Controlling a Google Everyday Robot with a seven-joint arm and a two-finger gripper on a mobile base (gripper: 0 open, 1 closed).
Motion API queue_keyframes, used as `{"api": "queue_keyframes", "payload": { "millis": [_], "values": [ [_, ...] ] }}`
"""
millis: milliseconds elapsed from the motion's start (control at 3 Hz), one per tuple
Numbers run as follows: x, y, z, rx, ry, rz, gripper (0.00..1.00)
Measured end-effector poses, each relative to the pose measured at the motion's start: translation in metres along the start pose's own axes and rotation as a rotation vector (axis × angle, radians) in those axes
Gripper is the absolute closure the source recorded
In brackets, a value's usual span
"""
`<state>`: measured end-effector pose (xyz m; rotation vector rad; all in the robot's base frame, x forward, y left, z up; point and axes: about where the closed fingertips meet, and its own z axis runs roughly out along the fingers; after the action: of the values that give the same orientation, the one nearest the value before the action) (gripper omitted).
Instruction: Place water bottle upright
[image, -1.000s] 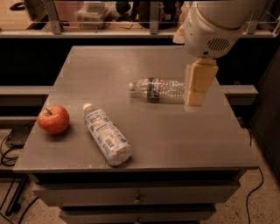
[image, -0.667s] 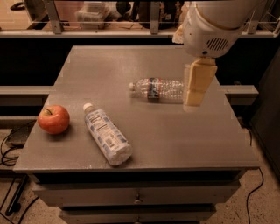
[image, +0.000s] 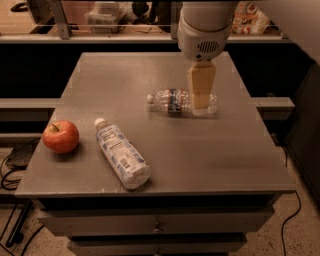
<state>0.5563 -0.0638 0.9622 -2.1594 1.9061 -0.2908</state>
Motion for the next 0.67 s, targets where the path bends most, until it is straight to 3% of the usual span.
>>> {"api": "queue_keyframes", "payload": {
  "millis": [667],
  "values": [
    [0.006,-0.036,0.047,0.01,0.154,-0.039,0.0]
  ]
}}
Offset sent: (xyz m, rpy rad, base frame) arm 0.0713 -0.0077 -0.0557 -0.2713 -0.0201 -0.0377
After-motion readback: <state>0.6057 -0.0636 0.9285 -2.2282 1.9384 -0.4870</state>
